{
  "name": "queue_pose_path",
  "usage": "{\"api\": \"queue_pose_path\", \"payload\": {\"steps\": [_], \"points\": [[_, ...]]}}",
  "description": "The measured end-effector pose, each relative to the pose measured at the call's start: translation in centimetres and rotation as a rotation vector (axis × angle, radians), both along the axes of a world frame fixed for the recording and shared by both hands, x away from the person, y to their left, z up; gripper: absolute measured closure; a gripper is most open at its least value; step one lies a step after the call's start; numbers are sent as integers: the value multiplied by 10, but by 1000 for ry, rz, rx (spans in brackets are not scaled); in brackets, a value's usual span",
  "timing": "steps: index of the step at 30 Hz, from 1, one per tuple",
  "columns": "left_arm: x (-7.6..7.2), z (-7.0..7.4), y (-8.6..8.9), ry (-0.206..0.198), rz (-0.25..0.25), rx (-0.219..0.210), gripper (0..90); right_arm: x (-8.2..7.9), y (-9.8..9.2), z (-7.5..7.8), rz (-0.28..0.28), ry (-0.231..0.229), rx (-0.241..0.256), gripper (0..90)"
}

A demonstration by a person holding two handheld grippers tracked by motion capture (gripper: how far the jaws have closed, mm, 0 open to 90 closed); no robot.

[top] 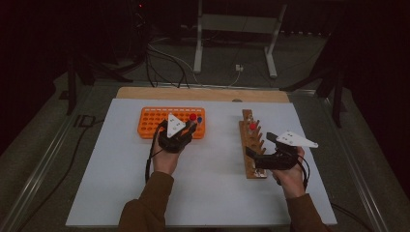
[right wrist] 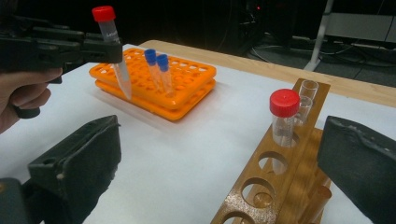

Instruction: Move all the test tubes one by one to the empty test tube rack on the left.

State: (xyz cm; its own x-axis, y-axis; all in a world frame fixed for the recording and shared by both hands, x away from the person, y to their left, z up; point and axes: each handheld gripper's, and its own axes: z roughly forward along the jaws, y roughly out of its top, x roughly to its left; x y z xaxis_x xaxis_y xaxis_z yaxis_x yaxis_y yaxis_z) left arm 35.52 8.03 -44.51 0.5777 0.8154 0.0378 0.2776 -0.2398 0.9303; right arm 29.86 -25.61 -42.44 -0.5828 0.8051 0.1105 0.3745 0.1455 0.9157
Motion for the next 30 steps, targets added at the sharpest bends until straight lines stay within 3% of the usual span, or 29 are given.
{"api": "queue_pose_path", "payload": {"steps": [20,30], "points": [[30,-6,4,2,119,7,747,1,0,-2,6,5,7,1],[39,-12,4,24,147,-5,747,1,1,-2,14,5,8,1]]}}
